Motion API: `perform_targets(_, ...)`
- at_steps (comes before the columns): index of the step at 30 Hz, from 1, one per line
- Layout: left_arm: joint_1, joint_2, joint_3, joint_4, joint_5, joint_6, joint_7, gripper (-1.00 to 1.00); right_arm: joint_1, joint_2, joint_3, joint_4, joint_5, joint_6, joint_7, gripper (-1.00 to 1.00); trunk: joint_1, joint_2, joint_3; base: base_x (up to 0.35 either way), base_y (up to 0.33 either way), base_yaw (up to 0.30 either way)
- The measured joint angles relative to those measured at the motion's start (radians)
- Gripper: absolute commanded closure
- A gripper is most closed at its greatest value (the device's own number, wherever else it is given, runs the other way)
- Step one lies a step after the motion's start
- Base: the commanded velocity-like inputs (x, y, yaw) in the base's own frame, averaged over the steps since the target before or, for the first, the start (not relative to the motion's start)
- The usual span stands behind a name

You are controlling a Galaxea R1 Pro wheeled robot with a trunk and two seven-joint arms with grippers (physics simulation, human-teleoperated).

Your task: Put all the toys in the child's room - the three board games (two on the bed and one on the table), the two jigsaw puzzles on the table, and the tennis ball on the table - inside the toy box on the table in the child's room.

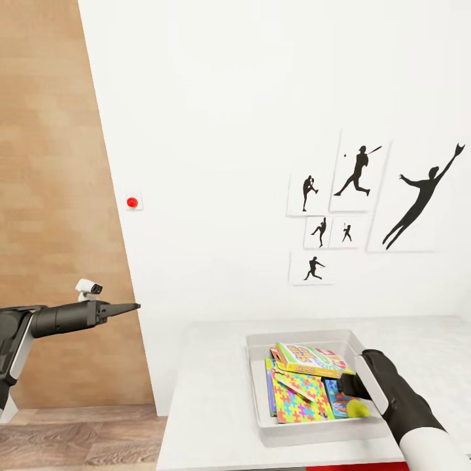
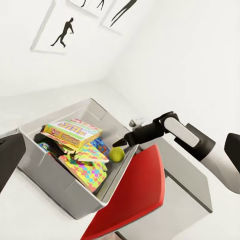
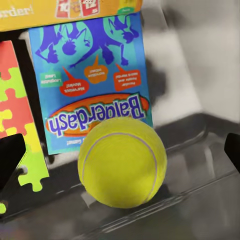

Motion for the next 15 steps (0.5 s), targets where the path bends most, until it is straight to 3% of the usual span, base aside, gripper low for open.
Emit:
perform_targets(4,0.0,0.0,0.0,0.0,0.0,0.0,0.0,-1.0,0.0,-0.002,-0.007,-0.033,-0.004,0.0,0.004,-1.0,0.0,0.0,0.003,0.0,0.0,0.0)
perform_targets(9,0.0,0.0,0.0,0.0,0.001,0.0,0.0,-1.0,-0.001,-0.003,-0.01,-0.194,-0.015,0.0,0.006,-1.0,0.0,0.0,0.01,0.0,0.0,0.0)
perform_targets(15,0.0,0.001,0.001,0.005,0.001,0.0,0.0,-1.0,-0.001,0.0,-0.011,-0.304,-0.022,0.0,0.006,-1.0,0.0,0.0,0.019,0.0,0.0,0.0)
